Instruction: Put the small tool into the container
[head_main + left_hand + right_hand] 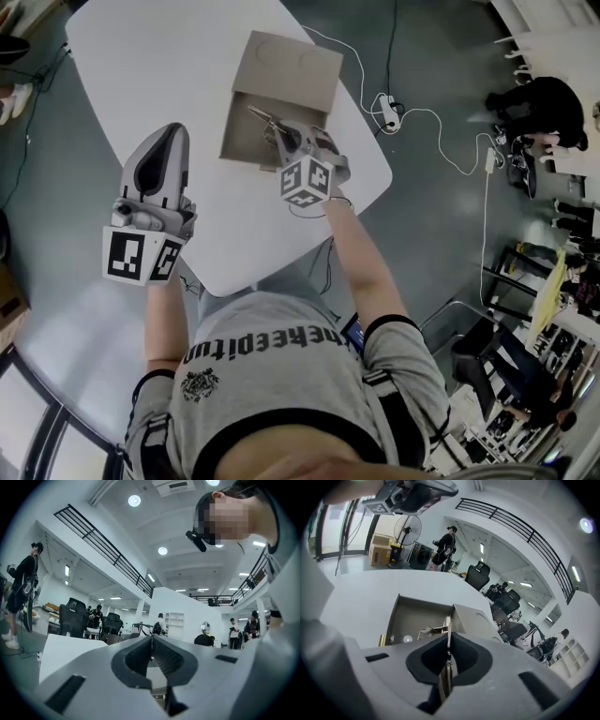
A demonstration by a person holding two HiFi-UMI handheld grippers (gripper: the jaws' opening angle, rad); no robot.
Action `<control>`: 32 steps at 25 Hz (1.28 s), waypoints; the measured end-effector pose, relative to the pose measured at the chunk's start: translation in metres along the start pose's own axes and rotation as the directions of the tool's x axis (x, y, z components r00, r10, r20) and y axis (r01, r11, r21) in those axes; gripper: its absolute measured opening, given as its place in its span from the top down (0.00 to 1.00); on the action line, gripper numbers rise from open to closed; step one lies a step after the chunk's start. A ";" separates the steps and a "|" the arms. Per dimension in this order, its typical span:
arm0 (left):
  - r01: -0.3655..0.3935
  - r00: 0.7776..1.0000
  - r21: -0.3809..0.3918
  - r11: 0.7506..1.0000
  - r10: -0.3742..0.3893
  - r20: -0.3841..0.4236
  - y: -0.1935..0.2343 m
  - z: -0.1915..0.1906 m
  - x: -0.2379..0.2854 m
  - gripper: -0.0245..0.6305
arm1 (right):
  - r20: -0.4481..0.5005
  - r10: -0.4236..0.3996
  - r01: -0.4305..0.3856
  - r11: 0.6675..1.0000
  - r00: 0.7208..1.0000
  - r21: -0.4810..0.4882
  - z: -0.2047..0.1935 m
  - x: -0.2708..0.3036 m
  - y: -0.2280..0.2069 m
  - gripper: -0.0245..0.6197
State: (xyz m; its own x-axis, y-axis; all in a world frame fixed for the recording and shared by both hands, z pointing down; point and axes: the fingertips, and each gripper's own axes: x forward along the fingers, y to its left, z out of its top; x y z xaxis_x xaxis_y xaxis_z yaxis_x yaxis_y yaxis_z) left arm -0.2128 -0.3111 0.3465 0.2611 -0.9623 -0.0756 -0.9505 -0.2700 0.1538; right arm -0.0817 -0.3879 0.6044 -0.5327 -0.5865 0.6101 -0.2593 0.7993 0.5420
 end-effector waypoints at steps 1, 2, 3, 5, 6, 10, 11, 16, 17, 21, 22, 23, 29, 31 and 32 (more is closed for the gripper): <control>-0.003 1.000 0.000 1.000 0.003 -0.001 0.001 -0.001 0.000 0.94 | -0.009 0.004 -0.004 1.000 1.000 -0.006 -0.002 0.003 0.001 0.96; -0.006 1.000 0.000 1.000 0.006 -0.003 0.002 -0.002 0.001 0.94 | -0.017 0.008 -0.008 1.000 1.000 -0.009 -0.005 0.006 0.002 0.96; -0.008 1.000 0.000 1.000 0.008 -0.005 0.003 -0.003 0.002 0.94 | -0.026 0.012 -0.013 1.000 1.000 -0.012 -0.007 0.009 0.002 0.96; -0.011 1.000 -0.001 1.000 0.011 -0.007 0.004 -0.003 0.002 0.94 | -0.041 0.021 -0.022 1.000 0.999 -0.017 -0.009 0.013 0.005 0.96; -0.012 1.000 0.000 1.000 0.012 -0.007 0.005 -0.002 0.001 0.94 | -0.048 0.025 -0.026 0.999 0.999 -0.019 -0.010 0.013 0.007 0.96; -0.016 1.000 0.000 1.000 0.016 -0.009 0.005 -0.002 -0.003 0.94 | -0.061 0.027 -0.029 0.999 0.998 -0.026 -0.013 0.012 0.013 0.96; -0.016 1.000 -0.001 1.000 0.016 -0.010 0.005 -0.003 -0.003 0.94 | -0.063 0.026 -0.028 0.999 0.998 -0.027 -0.014 0.013 0.014 0.96; -0.006 1.000 0.001 1.000 0.006 -0.009 0.000 -0.003 0.001 0.94 | -0.086 0.061 -0.064 0.997 0.994 -0.034 -0.017 0.015 0.019 0.94; -0.003 1.000 0.001 1.000 0.003 -0.008 0.000 -0.003 0.001 0.94 | -0.091 0.076 -0.079 0.996 0.993 -0.031 -0.018 0.015 0.022 0.93; -0.003 1.000 0.004 1.000 0.003 -0.004 -0.002 -0.003 -0.003 0.94 | -0.100 0.141 -0.139 0.990 0.985 0.031 -0.020 0.014 0.036 0.86; -0.004 1.000 0.005 1.000 0.004 -0.003 -0.003 -0.003 -0.004 0.94 | -0.098 0.158 -0.153 0.986 0.983 0.060 -0.020 0.014 0.038 0.84; -0.004 1.000 0.005 1.000 0.004 -0.003 -0.003 -0.003 -0.005 0.94 | -0.094 0.174 -0.166 0.982 0.980 0.092 -0.020 0.014 0.040 0.83; -0.008 1.000 0.008 1.000 0.008 -0.002 -0.003 -0.002 -0.014 0.94 | -0.033 0.230 -0.216 0.947 0.973 0.237 -0.013 0.006 0.045 0.79; -0.008 1.000 0.008 1.000 0.008 0.000 -0.005 -0.002 -0.017 0.94 | -0.009 0.239 -0.228 0.936 0.971 0.269 -0.009 0.001 0.046 0.79; -0.007 1.000 0.009 1.000 0.007 0.001 -0.006 -0.001 -0.018 0.94 | 0.005 0.238 -0.230 0.930 0.971 0.287 -0.007 -0.003 0.045 0.79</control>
State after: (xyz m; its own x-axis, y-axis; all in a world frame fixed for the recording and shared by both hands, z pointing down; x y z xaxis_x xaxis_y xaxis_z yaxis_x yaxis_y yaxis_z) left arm -0.2119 -0.2918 0.3485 0.2540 -0.9643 -0.0755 -0.9538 -0.2626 0.1458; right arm -0.0863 -0.3507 0.6311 -0.5835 -0.3786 0.7185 -0.3504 0.9155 0.1978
